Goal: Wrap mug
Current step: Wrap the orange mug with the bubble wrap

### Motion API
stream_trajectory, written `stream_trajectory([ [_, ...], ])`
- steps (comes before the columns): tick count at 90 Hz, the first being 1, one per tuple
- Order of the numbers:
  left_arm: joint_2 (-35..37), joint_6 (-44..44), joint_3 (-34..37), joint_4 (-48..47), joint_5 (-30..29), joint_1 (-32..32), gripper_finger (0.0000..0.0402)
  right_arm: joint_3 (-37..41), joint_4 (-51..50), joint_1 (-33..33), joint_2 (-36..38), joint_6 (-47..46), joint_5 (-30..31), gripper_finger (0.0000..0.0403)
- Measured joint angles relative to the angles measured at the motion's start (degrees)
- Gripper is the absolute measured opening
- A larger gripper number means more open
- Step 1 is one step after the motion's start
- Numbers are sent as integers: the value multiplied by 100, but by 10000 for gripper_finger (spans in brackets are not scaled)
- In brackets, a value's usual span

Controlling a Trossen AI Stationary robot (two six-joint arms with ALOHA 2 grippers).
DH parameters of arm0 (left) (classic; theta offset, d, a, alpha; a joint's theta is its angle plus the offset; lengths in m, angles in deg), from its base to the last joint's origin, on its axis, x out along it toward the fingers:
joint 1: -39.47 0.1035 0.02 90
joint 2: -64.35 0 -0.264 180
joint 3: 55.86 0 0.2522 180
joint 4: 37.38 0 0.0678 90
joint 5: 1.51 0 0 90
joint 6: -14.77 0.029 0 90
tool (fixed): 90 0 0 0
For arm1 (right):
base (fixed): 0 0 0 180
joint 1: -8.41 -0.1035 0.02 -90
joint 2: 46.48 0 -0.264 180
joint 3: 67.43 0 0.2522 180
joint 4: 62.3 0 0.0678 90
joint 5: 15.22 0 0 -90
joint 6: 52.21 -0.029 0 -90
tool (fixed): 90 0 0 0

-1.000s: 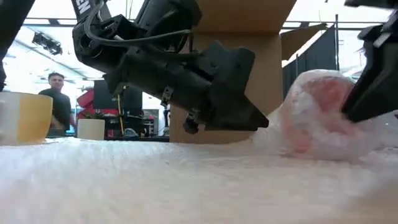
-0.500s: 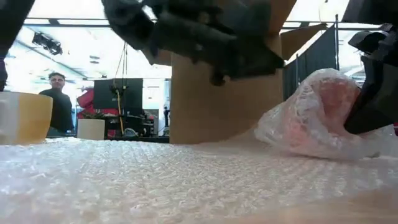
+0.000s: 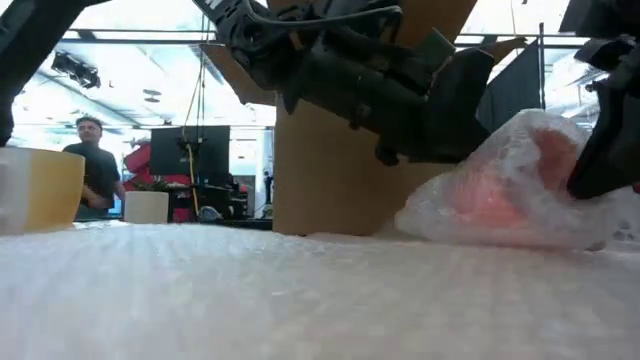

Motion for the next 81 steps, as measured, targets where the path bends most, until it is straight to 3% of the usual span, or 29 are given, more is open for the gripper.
stream_trajectory([
  [29,-1,-118,2,-259,-58,-8,108,-70,160,-417,483,-474,-512,4],
  [53,-17,-2,15,-145,-42,-12,108,650,1600,-147,466,-451,856,0],
  [81,-24,251,34,-16,205,132,100,1579,3130,754,471,98,1534,0],
])
